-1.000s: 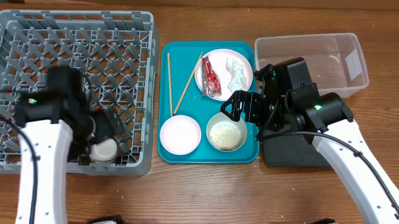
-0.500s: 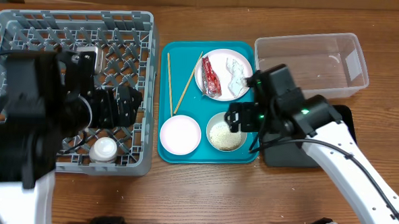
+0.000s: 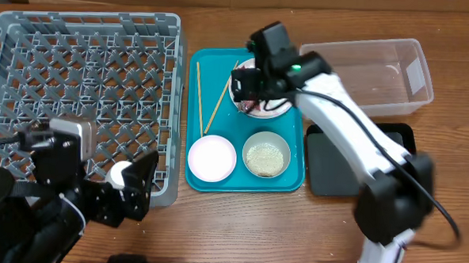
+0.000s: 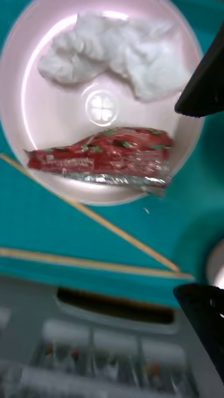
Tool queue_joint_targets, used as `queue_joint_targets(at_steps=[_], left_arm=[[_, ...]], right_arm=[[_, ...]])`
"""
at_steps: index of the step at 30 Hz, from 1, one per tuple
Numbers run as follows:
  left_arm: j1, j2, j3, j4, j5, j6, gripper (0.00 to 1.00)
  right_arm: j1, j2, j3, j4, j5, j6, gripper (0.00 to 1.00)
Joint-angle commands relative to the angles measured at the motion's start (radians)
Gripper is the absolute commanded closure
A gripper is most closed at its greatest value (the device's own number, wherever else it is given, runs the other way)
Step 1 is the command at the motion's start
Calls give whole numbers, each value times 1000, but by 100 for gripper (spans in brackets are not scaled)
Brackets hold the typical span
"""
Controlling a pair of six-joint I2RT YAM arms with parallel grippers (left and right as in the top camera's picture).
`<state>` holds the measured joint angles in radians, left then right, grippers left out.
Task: Sort waste into correct bins and load items into the dishwasher
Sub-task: 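Grasp the red snack wrapper on the white plate with the right gripper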
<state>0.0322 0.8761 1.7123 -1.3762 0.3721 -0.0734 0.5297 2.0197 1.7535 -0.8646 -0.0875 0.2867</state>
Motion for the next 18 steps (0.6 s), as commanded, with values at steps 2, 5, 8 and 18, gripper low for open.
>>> queue_joint_targets(at_steps=[2, 5, 8, 18], left_arm=[[-6, 7, 9, -38, 14, 17, 0], [-6, 7, 9, -38, 13, 18, 0], [-6, 7, 9, -38, 13, 18, 0], [-6, 7, 9, -39, 13, 18, 0]], right_arm=[[-10, 131, 21, 66, 62, 1, 20], [-16, 185, 21, 96, 68, 1, 28], [-17, 215, 21, 100, 69, 0, 56], [-47, 77, 23, -15, 87, 1, 96]])
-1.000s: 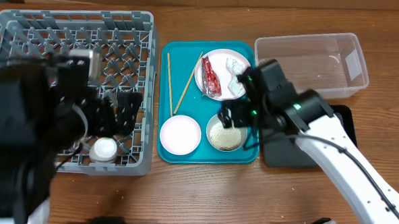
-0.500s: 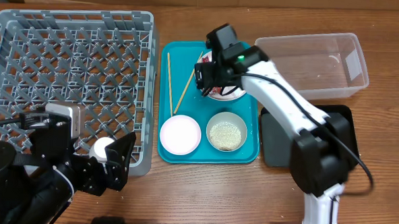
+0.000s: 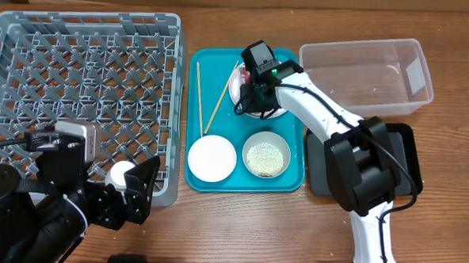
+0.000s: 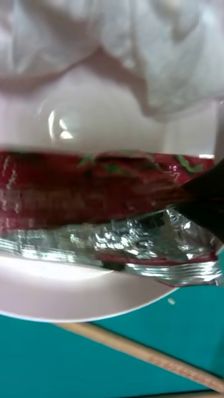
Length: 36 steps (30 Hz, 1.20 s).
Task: Sort waste into correct bins and load items into the dishwasher
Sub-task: 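Grasp the red snack wrapper on the white plate with the right gripper, then drop the red wrapper into the clear plastic bin, then grasp the tissue on the white plate with the right gripper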
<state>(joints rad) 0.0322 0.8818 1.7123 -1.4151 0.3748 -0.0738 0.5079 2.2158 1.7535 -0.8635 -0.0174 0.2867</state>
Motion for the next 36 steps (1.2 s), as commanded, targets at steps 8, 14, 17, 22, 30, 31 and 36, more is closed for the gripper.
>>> queue_joint_targets(at_steps=[8, 14, 17, 22, 30, 31, 36], left_arm=[[-6, 1, 9, 0, 11, 18, 0], [-6, 1, 9, 0, 11, 18, 0], [-6, 2, 9, 0, 11, 18, 0], [-6, 1, 9, -2, 11, 18, 0], [-6, 1, 9, -2, 11, 18, 0], [-6, 2, 9, -2, 11, 18, 0], [-6, 1, 9, -2, 11, 18, 0]], right_arm=[[-179, -347, 23, -156, 111, 62, 96], [-317, -340, -25, -187, 109, 62, 96], [-345, -333, -70, -159, 98, 55, 83], [-333, -341, -40, -139, 47, 0, 36], [-144, -342, -13, -69, -52, -72, 36], [-108, -338, -19, -52, -8, -79, 34], [-5, -264, -35, 21, 266, -71, 32]])
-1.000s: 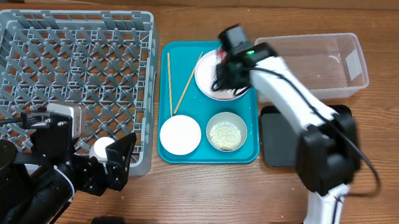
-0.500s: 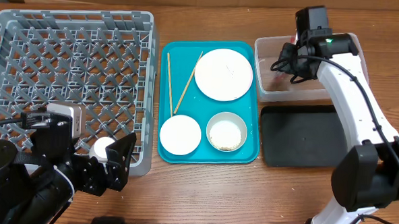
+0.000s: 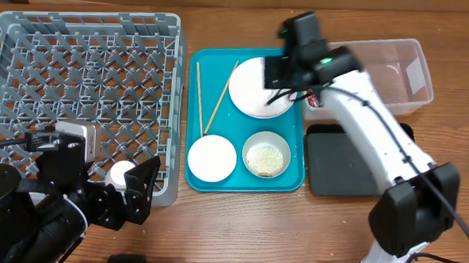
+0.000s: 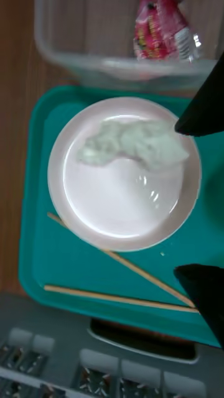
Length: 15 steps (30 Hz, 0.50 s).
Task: Sort waste into correct bins and load items into the dishwasher
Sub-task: 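Grasp the tissue on the white plate with the right gripper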
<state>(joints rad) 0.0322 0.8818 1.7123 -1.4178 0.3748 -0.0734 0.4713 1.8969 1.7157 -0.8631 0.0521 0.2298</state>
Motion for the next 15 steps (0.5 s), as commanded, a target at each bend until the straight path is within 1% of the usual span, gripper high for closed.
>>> queue_joint_targets(at_steps=[1, 3, 10, 11, 12, 15], left_arm=[[-6, 2, 9, 0, 11, 18, 0], [-6, 2, 9, 0, 11, 18, 0], [-6, 1, 9, 0, 11, 18, 0], [-6, 2, 9, 0, 11, 18, 0], [-6, 1, 9, 0, 11, 18, 0], [-6, 2, 9, 0, 11, 18, 0]], right_arm=[[41, 82, 2, 35, 246, -8, 32], [45, 133, 2, 61, 290, 6, 32], [3, 306, 2, 103, 300, 6, 33], [0, 316, 2, 103, 289, 5, 34], [0, 323, 2, 102, 273, 5, 41], [0, 329, 2, 86, 228, 5, 67]])
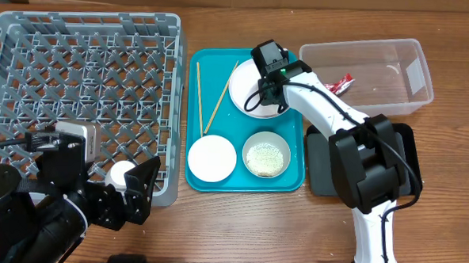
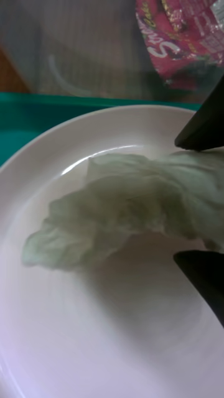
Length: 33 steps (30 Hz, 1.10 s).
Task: Sort waste into correct bins and load items into the dishwasher
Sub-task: 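Grasp the tissue on the white plate with the right gripper, then drop the tissue into the clear plastic bin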
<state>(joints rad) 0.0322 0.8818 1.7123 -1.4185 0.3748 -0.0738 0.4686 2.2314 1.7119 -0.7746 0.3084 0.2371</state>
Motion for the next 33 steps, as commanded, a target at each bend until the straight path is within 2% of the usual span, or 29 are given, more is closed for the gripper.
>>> queue_joint_targets(at_steps=[1, 3, 6, 12, 16, 23, 27, 29, 33], left_arm=[[-6, 2, 9, 1, 11, 18, 0], [-6, 2, 9, 1, 11, 18, 0], [-6, 2, 9, 1, 11, 18, 0], [-6, 2, 9, 1, 11, 18, 0], [-6, 2, 9, 1, 11, 18, 0], [-6, 1, 9, 1, 11, 18, 0], [-6, 2, 9, 1, 11, 18, 0], [-6, 2, 9, 1, 11, 18, 0], [-6, 1, 9, 0, 11, 18, 0]], right_arm=[[8, -6, 6, -10, -37, -2, 76], [21, -13, 10, -27, -37, -2, 89], [38, -46, 38, -71, -41, 7, 96], [33, -184, 85, -163, -40, 29, 96], [-26, -294, 85, -187, -40, 29, 96], [-167, -285, 53, -232, -57, 36, 94], [-229, -237, 9, -211, -114, 35, 88], [-247, -225, 9, -240, -179, 34, 62], [-241, -281, 12, -257, -245, 22, 54]])
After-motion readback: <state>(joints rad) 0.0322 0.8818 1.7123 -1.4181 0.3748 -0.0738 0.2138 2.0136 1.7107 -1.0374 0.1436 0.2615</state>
